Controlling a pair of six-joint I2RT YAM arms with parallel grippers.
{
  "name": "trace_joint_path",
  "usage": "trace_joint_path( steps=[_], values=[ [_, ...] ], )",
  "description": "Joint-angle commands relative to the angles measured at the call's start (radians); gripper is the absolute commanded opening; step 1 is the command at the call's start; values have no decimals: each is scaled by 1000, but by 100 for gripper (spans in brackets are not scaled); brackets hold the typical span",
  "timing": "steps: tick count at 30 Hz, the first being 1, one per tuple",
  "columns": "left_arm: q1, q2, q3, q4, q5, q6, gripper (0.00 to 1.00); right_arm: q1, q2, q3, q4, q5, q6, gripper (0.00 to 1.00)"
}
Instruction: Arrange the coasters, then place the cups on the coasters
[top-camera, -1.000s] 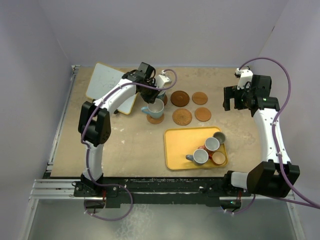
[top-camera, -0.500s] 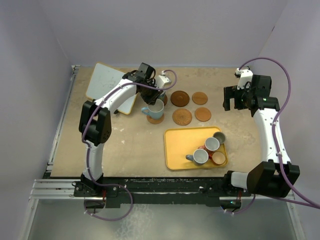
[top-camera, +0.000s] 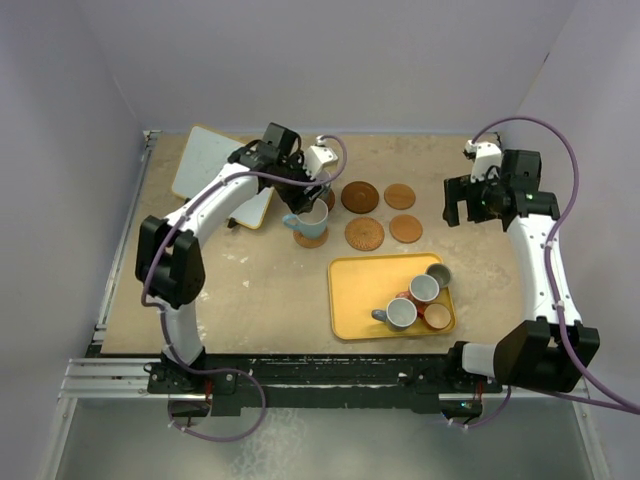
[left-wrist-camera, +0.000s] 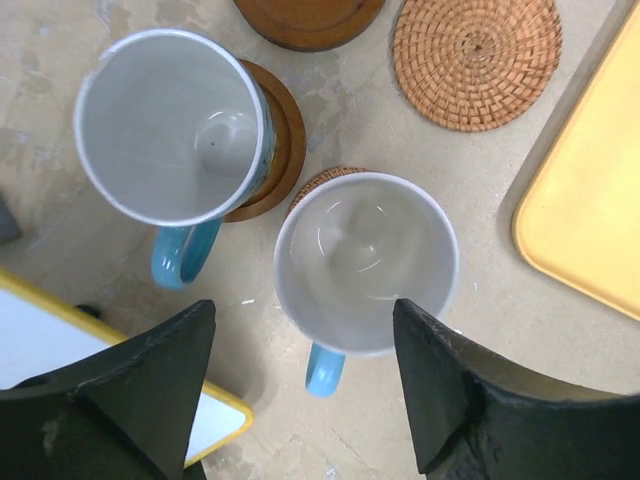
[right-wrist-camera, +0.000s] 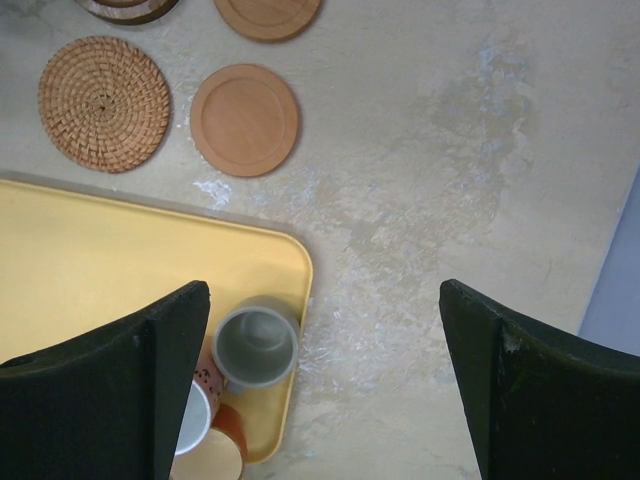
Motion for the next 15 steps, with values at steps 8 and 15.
trace_joint_path(
  steps=[8,15],
  values=[
    [11,-287,-190,204,60,38,76,8,-8,68,-221,-95,-170,93],
    [11,-389,-296,280,95,31,77,70,-74,-76,-308,-115,-311,89]
  ],
)
